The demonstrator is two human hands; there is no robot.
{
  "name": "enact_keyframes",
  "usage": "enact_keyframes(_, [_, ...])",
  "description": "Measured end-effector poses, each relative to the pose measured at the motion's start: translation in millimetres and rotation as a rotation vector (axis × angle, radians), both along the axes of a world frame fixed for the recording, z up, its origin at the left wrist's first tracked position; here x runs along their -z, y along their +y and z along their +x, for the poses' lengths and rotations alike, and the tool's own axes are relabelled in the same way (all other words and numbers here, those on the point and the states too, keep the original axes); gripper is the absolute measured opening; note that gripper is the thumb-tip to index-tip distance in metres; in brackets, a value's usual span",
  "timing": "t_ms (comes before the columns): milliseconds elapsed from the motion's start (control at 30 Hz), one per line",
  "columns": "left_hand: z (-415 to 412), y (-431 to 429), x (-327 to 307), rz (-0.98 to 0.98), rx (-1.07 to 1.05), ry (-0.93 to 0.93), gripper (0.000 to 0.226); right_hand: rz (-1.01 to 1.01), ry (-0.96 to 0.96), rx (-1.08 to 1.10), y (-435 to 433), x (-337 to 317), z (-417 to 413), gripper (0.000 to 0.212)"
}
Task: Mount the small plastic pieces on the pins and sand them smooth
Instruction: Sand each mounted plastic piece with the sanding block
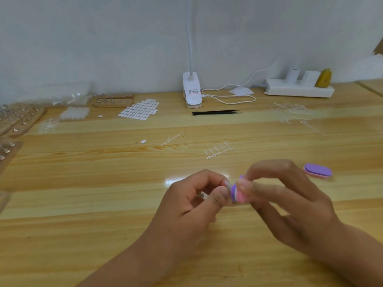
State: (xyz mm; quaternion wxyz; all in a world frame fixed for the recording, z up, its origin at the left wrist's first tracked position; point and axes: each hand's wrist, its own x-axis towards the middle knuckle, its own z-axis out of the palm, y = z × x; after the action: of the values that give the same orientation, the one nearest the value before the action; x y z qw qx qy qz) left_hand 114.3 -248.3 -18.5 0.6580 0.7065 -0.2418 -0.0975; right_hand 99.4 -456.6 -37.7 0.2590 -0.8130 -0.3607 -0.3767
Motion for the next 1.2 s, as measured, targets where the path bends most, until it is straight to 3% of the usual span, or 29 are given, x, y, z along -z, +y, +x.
enact_keyframes(200, [1.3, -1.1, 0.9, -0.012, -0.017, 0.003, 0.018, 0.015, 0.010, -0.066, 12.1, -0.1, -2.0, 0.033])
enact_keyframes(333, [2.1, -1.1, 1.4, -0.015, -0.036, 0.002, 0.016, 0.044, 0.039, 0.006, 3.8, -3.9, 3.3, 0.029])
enact_keyframes(467, [1.9, -2.0, 5.1, -0.005, -0.023, 0.018, 0.020, 0.002, 0.008, -0.051, 12.8, 1.7, -3.0, 0.038])
enact_keyframes(700, [4.9, 1.0, 6.4, -0.054, 0.006, 0.032, 0.020, 0.120, 0.017, 0.090, -1.9, -8.5, 5.7, 0.027])
enact_keyframes(933, [0.4, -2.6, 6.4, 0.059, 0.000, -0.063, 0.021, -0.041, -0.038, 0.045, 5.9, -0.5, -0.3, 0.042])
enact_keyframes(1067, [0.9, -1.6, 5.8, 0.001, -0.019, 0.009, 0.022, 0.002, -0.021, 0.115, -3.6, -0.8, 6.9, 0.038])
enact_keyframes(1200, [-0.1, -2.0, 1.5, -0.042, 0.055, 0.071, 0.025, -0.004, -0.082, 0.042, 7.5, 1.9, -2.2, 0.040])
